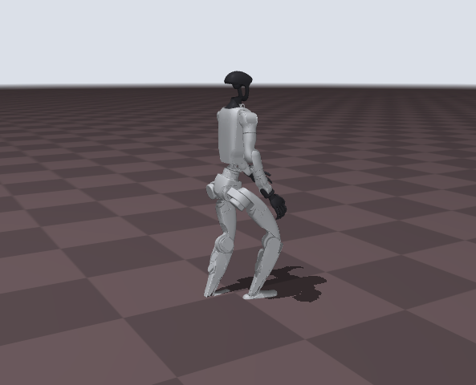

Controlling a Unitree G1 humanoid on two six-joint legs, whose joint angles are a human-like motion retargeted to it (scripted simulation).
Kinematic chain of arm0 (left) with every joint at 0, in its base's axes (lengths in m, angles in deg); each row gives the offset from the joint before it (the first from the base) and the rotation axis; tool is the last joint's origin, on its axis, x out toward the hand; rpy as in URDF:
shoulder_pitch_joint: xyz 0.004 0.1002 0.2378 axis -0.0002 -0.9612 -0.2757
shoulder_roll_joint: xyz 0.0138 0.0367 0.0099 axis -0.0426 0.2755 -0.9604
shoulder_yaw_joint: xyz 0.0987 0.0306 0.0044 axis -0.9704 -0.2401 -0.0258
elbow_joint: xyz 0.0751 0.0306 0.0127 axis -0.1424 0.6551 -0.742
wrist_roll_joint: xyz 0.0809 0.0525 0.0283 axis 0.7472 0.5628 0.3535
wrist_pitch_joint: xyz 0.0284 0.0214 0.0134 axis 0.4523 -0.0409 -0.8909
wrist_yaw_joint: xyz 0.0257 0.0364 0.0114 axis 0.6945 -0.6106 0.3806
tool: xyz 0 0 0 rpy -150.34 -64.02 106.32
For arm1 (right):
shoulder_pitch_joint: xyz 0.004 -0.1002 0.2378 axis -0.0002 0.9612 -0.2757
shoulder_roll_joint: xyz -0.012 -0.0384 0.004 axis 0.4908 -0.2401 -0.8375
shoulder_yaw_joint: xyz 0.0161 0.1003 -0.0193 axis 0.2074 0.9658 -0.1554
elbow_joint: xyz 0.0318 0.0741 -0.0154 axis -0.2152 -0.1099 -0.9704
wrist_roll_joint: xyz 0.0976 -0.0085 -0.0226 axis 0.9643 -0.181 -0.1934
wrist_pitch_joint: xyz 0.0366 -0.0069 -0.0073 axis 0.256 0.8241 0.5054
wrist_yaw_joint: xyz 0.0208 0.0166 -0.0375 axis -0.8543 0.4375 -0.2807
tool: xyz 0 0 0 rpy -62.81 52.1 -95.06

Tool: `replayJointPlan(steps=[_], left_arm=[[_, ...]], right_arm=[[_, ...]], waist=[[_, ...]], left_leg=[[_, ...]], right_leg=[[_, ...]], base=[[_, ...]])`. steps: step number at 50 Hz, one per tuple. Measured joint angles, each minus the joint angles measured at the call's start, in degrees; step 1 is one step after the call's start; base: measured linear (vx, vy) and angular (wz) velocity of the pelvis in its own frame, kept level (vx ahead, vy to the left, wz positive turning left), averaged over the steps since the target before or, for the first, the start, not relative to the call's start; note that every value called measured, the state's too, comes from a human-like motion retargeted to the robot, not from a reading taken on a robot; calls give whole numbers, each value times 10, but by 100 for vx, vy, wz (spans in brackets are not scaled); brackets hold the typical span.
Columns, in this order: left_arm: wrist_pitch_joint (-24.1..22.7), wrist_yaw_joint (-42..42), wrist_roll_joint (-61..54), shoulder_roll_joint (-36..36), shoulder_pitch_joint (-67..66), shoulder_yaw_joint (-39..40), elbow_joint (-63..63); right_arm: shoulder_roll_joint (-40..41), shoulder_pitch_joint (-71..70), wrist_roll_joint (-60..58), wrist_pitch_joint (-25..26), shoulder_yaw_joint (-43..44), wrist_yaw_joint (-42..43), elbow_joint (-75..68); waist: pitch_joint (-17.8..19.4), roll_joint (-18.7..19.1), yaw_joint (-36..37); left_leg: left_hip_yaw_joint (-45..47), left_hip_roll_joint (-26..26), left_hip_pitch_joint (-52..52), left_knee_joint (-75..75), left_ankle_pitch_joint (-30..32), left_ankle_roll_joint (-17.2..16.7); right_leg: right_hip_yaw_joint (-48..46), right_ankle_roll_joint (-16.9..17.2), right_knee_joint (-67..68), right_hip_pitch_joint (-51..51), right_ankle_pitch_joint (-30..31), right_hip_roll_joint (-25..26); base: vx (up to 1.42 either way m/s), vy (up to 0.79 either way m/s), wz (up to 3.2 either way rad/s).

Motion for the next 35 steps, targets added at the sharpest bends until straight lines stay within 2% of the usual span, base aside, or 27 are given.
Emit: replayJointPlan(steps=[5,13,16,19,23,28,35], left_arm=[[-5,11,10,6,-3,-12,-6],[-4,41,30,20,-63,-27,28],[-2,51,39,24,-93,-31,51],[0,59,46,23,-123,-33,71],[4,68,54,17,-157,-33,86],[9,74,57,11,-183,-30,85],[4,71,43,11,-206,-18,74]], right_arm=[[0,3,6,1,1,-6,-20],[4,12,18,-7,-4,-13,-50],[6,17,17,-9,-7,-11,-55],[6,18,12,-11,-10,-8,-53],[4,13,6,-12,-15,-4,-43],[-2,-4,-1,-12,-17,0,-28],[-6,-32,-3,-15,-17,4,-12]], waist=[[-7,0,6],[7,-6,21],[15,7,34],[22,32,55],[31,65,87],[34,72,117],[36,47,140]], left_leg=[[-9,0,26,-18,-5,1],[-29,4,62,60,-27,-7],[-30,33,51,149,-40,-20],[-30,83,30,263,-45,-36],[-29,157,-10,423,-16,-51],[-22,207,-99,550,5,-31],[-13,182,-217,522,-32,-1]], right_leg=[[16,9,-45,3,9,22],[18,-1,3,62,14,32],[6,-10,10,97,13,54],[-15,-23,3,133,11,94],[-37,-43,-16,175,-1,149],[-42,-56,-55,209,-16,178],[-35,-46,-97,249,-33,168]], base=[[0,0,0],[0,0,0],[0,0,0],[0,-4,-27],[-1,-5,-30],[0,-1,-4],[0,0,0]])
